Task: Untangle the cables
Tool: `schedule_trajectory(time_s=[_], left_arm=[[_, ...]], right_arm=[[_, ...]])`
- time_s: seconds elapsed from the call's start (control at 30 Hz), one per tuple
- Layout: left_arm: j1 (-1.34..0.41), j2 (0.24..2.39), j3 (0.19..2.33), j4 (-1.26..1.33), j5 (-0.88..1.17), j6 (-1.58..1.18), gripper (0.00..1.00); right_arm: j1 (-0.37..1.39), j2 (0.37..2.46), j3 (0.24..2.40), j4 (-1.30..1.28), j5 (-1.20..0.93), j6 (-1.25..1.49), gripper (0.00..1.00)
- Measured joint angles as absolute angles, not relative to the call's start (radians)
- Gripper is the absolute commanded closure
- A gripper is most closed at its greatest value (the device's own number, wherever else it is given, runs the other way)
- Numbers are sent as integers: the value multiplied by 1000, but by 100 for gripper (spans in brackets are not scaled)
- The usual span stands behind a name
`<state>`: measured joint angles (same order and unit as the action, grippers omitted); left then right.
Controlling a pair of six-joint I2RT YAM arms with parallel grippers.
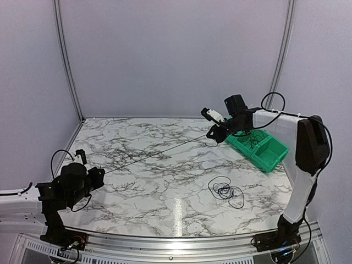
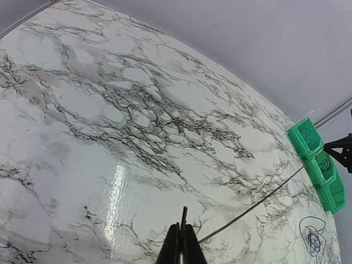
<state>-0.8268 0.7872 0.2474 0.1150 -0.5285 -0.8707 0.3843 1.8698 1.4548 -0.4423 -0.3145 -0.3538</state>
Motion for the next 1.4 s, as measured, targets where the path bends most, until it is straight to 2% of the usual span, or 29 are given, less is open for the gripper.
schedule_trajectory(time_s=[0.03, 0.1, 0.13, 0.2, 0.27, 0.63, 1.4], left_arm=[[-828, 786, 247, 128, -515, -870, 97], [-828, 790, 245, 176, -467, -844, 68], [-828, 796, 245, 201, -441, -821, 59], [-820, 820, 244, 212, -421, -781, 47], [-811, 871, 246, 214, -398, -743, 43], [-810, 992, 283, 213, -376, -674, 41], [-810, 1125, 327, 241, -382, -647, 42]], right_arm=[[375, 1866, 1454, -444, -325, -358, 100], [354, 1861, 1454, -445, -337, -363, 100], [342, 1856, 1454, -448, -336, -366, 100], [305, 1839, 1450, -443, -283, -367, 100], [249, 1804, 1443, -441, -237, -367, 100], [149, 1636, 1443, -424, -124, -376, 100], [-33, 1540, 1647, -420, 85, -499, 100]])
